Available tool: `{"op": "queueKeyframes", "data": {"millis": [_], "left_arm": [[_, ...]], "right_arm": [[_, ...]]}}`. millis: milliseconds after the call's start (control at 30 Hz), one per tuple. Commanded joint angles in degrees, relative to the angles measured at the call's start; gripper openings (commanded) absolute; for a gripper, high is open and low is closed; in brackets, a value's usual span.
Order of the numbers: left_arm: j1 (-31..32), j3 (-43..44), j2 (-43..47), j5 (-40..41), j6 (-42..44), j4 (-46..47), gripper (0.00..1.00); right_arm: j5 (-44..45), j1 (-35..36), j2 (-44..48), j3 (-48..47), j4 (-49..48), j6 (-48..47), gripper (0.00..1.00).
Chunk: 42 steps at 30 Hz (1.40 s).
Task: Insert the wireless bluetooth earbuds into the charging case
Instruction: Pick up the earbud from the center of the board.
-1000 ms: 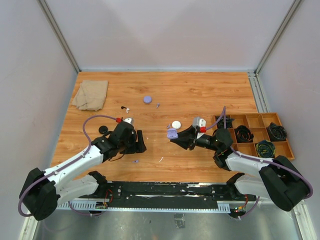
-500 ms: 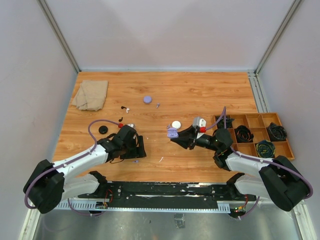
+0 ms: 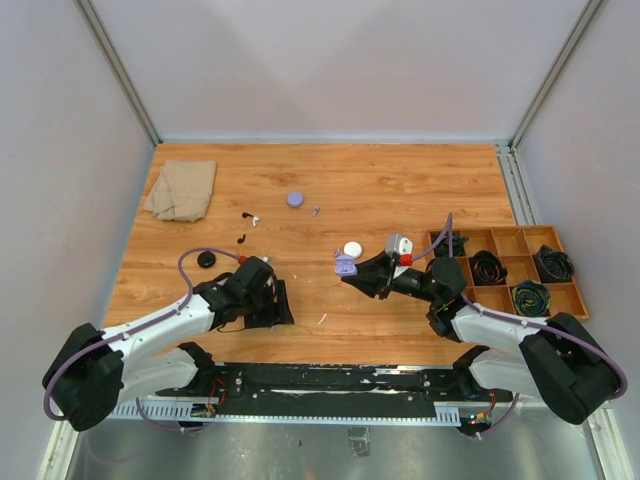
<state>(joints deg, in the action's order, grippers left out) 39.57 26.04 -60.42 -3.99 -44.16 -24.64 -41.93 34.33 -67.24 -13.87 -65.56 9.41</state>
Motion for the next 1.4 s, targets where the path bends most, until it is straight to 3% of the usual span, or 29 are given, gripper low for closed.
{"op": "queueKeyframes", "data": {"millis": [0, 367, 700, 1367], "left_arm": [[1.97, 1.59, -0.31, -1.02, -2.31, -2.09, 0.68], [3.51, 7.01, -2.65, 6.85, -3.37, -7.69, 0.62], [8.39, 13.41, -10.25, 14.19, -2.82, -14.69, 0.53], [8.94, 16.50, -18.35, 16.56, 1.81, -14.91, 0.38]], "right_arm": [[0.36, -0.27, 1.15, 0.49, -1.26, -0.91, 0.01], [0.27, -0.31, 1.72, 0.33, -0.47, -1.14, 0.01], [0.25, -0.16, 2.12, 0.15, 0.60, -1.50, 0.01], [0.01, -0.08, 2.70, -0.20, 1.81, -1.85, 0.01]]}}
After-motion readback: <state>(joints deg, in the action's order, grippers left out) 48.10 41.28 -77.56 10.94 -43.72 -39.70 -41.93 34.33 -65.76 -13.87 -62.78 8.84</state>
